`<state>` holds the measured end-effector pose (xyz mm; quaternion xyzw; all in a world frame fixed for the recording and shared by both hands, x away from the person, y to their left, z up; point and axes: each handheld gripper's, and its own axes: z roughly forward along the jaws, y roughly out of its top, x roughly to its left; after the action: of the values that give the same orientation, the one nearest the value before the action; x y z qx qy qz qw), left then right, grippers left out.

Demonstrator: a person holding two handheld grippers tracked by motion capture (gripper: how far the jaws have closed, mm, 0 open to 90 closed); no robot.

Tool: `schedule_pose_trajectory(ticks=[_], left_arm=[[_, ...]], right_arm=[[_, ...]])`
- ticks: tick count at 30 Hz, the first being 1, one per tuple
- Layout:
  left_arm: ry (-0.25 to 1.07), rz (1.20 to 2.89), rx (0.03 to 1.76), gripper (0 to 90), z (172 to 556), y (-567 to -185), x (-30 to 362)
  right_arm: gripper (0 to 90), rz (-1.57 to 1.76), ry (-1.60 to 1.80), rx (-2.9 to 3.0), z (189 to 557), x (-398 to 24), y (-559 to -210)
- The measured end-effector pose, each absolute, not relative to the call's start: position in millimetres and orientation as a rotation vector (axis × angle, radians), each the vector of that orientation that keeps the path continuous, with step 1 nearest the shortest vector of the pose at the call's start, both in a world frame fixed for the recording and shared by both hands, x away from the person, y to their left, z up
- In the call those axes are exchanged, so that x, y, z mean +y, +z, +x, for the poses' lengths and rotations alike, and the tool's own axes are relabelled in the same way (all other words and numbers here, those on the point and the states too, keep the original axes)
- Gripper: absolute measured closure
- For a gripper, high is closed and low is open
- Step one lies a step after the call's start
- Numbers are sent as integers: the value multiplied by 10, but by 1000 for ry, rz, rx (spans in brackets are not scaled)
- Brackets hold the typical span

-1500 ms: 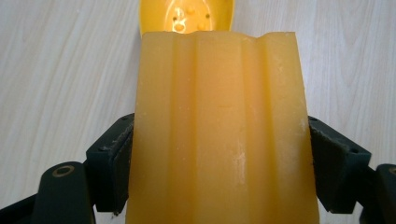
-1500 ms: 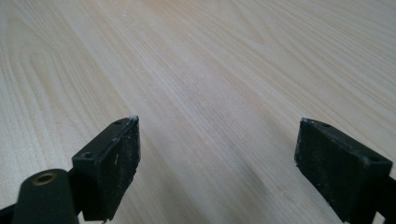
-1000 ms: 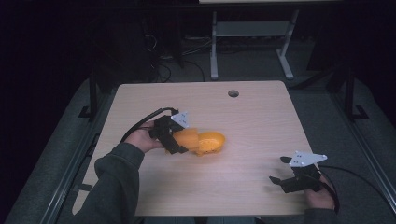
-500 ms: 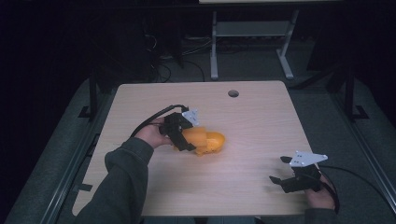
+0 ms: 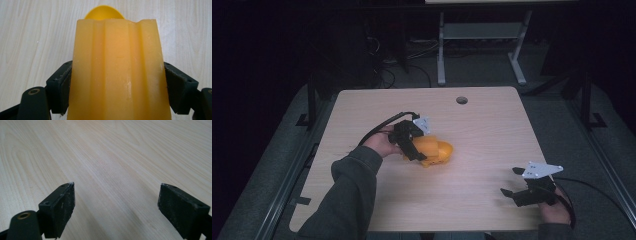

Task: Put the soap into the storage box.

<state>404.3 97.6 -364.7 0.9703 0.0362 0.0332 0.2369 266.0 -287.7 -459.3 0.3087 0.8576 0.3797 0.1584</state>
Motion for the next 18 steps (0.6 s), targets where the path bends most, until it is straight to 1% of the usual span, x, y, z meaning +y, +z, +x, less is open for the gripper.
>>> schedule_pose_trajectory(ticks=[9,18], left_arm=[[94,2663,70,210,4094,-3627,839],[78,2659,68,210,4133,-3686,762]], right_arm=[[137,879,1087,2452,2661,-2883,-4594],[137,877,1090,2451,2662,-2886,-4594]])
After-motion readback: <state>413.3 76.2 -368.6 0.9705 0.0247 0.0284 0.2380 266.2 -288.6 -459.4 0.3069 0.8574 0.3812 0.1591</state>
